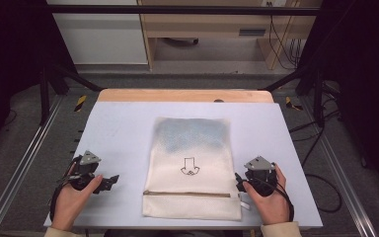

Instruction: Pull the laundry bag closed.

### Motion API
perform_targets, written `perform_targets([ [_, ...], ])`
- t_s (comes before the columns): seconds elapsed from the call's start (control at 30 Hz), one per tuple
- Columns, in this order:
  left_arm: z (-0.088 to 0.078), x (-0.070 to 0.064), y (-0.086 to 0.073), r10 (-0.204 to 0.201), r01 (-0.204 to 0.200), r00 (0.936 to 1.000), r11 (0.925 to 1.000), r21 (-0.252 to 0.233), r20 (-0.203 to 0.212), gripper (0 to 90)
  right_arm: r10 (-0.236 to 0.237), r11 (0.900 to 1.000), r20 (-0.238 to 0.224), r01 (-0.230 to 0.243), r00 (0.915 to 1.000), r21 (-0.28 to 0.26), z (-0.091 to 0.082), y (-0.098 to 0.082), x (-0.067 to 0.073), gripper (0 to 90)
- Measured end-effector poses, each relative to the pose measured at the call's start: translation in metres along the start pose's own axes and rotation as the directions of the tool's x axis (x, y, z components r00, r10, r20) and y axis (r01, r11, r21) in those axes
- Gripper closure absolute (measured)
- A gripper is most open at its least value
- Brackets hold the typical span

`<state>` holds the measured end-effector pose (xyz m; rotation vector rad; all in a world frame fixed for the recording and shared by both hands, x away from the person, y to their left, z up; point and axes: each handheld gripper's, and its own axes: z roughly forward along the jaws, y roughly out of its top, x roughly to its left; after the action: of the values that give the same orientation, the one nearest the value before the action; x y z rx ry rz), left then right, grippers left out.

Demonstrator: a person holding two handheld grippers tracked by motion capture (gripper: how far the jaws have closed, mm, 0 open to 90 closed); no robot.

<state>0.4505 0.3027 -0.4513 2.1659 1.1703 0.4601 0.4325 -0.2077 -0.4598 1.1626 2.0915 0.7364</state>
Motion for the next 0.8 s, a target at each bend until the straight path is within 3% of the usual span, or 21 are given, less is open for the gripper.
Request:
perform_targets([
  [0.03, 0.000, -0.004, 0.002, 0.019, -0.019, 0.9996, 0.9998, -0.009, 0.019, 6.8, -0.004, 1.000, -0.006, 0.004, 1.0000, -0.010, -0.001, 0.001, 0.002, 15.0],
  [0.1, 0.000, -0.006, 0.002, 0.030, -0.030, 0.9994, 0.9995, -0.011, 0.017, 6.8, -0.018, 0.999, -0.013, 0.018, 0.9998, -0.028, -0.004, 0.003, 0.006, 13.8],
  [0.23, 0.002, -0.013, 0.004, 0.074, -0.073, 0.9971, 0.9972, 0.011, -0.021, 6.8, -0.042, 0.998, -0.027, 0.041, 0.9988, -0.043, -0.010, 0.008, 0.014, 11.0],
  [0.47, 0.009, -0.012, 0.000, 0.073, -0.071, 0.9951, 0.9968, 0.037, -0.067, 6.8, -0.078, 0.996, -0.068, 0.075, 0.9946, -0.046, -0.013, 0.011, 0.022, 8.5],
  [0.73, 0.008, -0.010, 0.001, 0.059, -0.057, 0.9947, 0.9980, 0.029, -0.084, 6.8, -0.076, 0.996, -0.138, 0.069, 0.9875, -0.057, -0.017, 0.013, 0.029, 21.9],
  [0.8, 0.011, -0.009, -0.001, 0.055, -0.049, 0.9932, 0.9970, 0.060, -0.103, 7.4, -0.096, 0.994, -0.166, 0.086, 0.9815, -0.067, -0.019, 0.020, 0.034, 28.5],
])
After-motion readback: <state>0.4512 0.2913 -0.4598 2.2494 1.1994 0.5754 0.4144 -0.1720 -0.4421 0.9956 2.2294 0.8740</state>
